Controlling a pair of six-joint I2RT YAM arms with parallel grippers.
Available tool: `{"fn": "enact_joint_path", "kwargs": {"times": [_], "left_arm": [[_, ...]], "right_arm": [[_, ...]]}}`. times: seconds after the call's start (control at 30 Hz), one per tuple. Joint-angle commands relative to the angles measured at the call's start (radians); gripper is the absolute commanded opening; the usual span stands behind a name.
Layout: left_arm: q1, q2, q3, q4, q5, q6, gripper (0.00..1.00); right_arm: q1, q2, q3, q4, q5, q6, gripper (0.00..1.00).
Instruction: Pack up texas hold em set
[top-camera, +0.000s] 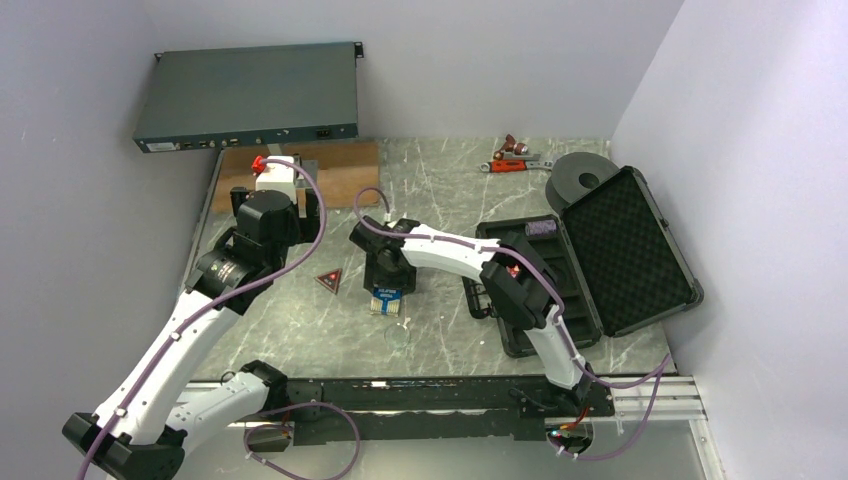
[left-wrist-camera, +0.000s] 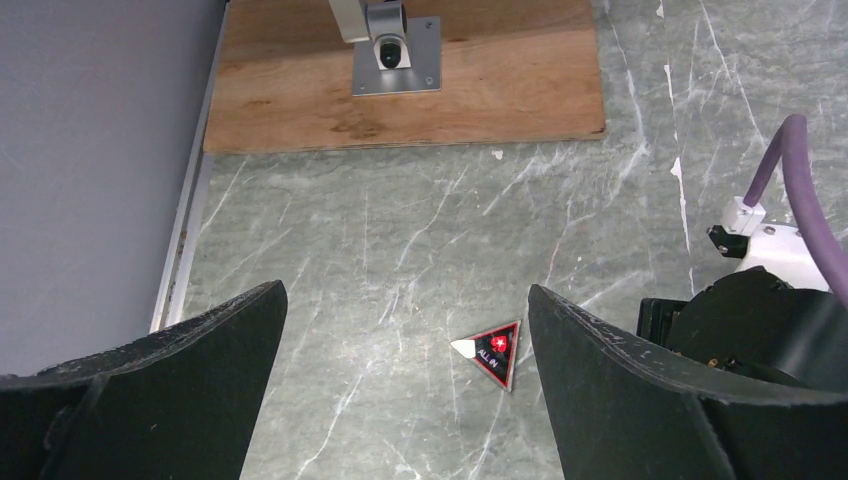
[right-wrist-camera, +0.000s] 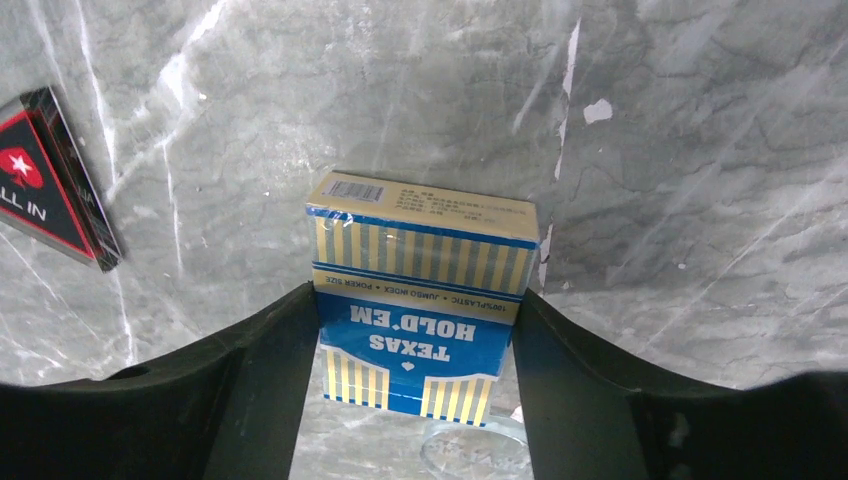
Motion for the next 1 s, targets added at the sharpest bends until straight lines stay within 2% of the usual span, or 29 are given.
{"fn": "enact_joint_path", "kwargs": {"times": [0.0,0.13,0.27,0.33,0.4,0.5,0.57,0.97], "left_arm": [[0.0,-0.011,-0.002,0.024,-0.011,0.009,0.97],[0.0,-0.008,-0.003,0.024,-0.013,0.009,0.97],[0.0,-0.005,-0.002,0.021,-0.01,0.01,0.97],[0.0,-0.006,-0.002,0.023,-0.009,0.009,0.97],[0.0,-0.008,-0.003,0.024,-0.009,0.01,0.97],[0.0,-0.007,-0.005,0.025,-0.009,0.009,0.97],[0.0,-0.005,-0.006,0.025,-0.01,0.01,0.97],[0.0,0.003,-0.006,0.024,-0.008,0.009,0.96]], "right_arm": [[0.017,0.002,0.039,0.03,0.003,-0.073,0.61],[0.023,-0.007,0.031,0.073,-0.009,-0.198,0.6],[0.025,-0.04,-0.04,0.151,-0.028,-0.375,0.63],[0.025,-0.047,-0.058,0.152,-0.019,-0.42,0.66],[0.025,-0.044,-0.062,0.142,-0.018,-0.46,0.75],[0.026,-0.041,-0.065,0.138,-0.032,-0.478,0.85],[0.025,-0.045,-0.065,0.14,-0.043,-0.473,0.89],[0.046,-0.03,0.07,-0.024,0.043,-0.402,0.88]]}}
